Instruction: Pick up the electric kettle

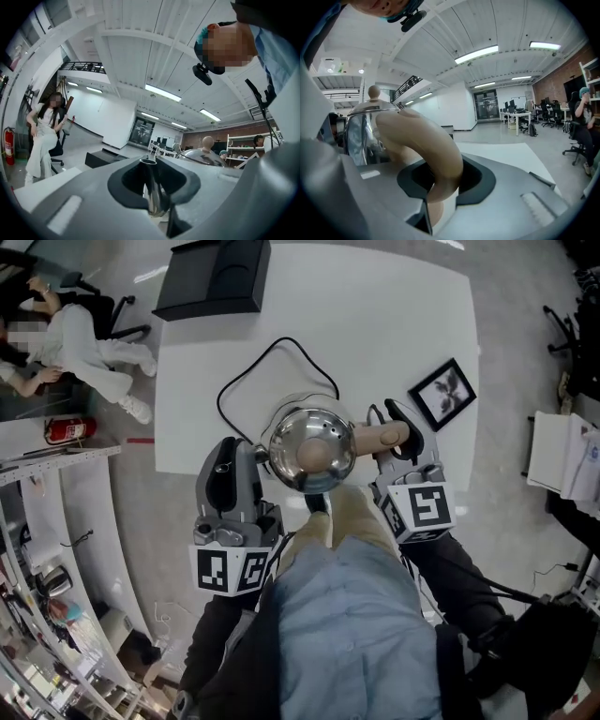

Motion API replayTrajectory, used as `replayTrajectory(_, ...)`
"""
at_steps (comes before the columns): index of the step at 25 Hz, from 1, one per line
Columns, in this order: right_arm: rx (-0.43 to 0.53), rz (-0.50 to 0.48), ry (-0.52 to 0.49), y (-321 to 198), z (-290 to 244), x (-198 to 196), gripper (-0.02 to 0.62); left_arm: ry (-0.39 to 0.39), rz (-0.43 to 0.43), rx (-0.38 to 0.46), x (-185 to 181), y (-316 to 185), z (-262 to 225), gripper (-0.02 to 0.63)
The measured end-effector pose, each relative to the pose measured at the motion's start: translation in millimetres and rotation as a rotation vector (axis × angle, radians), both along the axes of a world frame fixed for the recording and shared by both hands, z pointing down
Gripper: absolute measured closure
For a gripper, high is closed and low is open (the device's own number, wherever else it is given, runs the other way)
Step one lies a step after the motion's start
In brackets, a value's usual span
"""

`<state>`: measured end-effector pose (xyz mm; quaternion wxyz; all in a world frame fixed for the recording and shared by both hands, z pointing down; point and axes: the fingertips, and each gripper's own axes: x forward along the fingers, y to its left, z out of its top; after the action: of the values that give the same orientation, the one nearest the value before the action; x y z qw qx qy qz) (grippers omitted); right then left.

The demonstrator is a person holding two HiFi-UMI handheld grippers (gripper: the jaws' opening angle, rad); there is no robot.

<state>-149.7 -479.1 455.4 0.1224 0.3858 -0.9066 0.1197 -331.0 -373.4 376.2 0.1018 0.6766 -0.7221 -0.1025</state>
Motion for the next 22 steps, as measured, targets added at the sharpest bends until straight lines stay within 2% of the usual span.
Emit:
replayTrajectory(11, 0.105, 0.003, -0.041, 18.9, -107.0, 15.5, 0.474, -0.089, 0.01, 0.119, 20.4, 25.2, -110.5, 0.554)
replayTrajectory(22, 0.119, 0.011, -0.056, 14.0, -118.7, 18.7, 0.476, -0.097, 0.013, 0.129, 23.6, 20.0, -121.7, 0.554)
